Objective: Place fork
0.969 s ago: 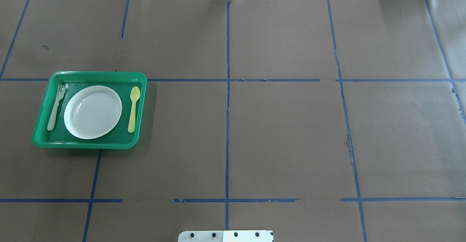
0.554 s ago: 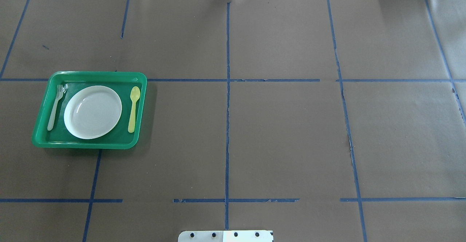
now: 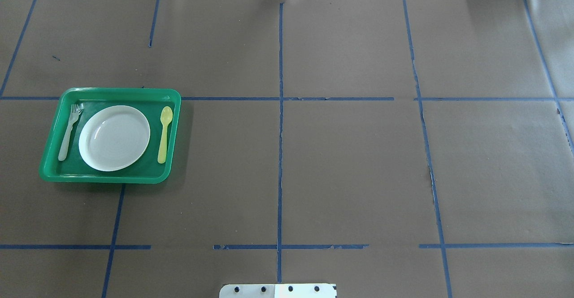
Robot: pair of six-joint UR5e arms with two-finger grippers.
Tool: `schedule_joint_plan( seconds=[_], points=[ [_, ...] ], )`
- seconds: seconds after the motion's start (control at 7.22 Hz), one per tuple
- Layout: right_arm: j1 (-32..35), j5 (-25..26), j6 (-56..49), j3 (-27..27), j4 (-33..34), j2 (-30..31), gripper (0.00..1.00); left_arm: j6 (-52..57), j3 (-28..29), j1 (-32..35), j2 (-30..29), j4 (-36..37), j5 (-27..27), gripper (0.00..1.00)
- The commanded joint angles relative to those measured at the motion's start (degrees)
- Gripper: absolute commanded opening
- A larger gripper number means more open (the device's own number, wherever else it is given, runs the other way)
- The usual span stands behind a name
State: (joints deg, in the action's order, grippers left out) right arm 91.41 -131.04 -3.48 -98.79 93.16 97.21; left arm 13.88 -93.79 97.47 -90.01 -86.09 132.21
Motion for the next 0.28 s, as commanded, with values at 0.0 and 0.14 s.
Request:
schedule_joint_plan(
  seconds=[0.0, 0.14],
  points=[
    [0.00, 0.00, -0.04, 0.00, 0.00, 0.00, 1.00, 0.00, -0.16, 0.00, -0.34, -0.04, 0.07, 1.00],
    [0.00, 0.00, -0.04, 0.00, 0.00, 0.00, 1.00, 0.00, -0.25, 0.00, -0.43, -0.05, -0.02, 1.00]
  ],
)
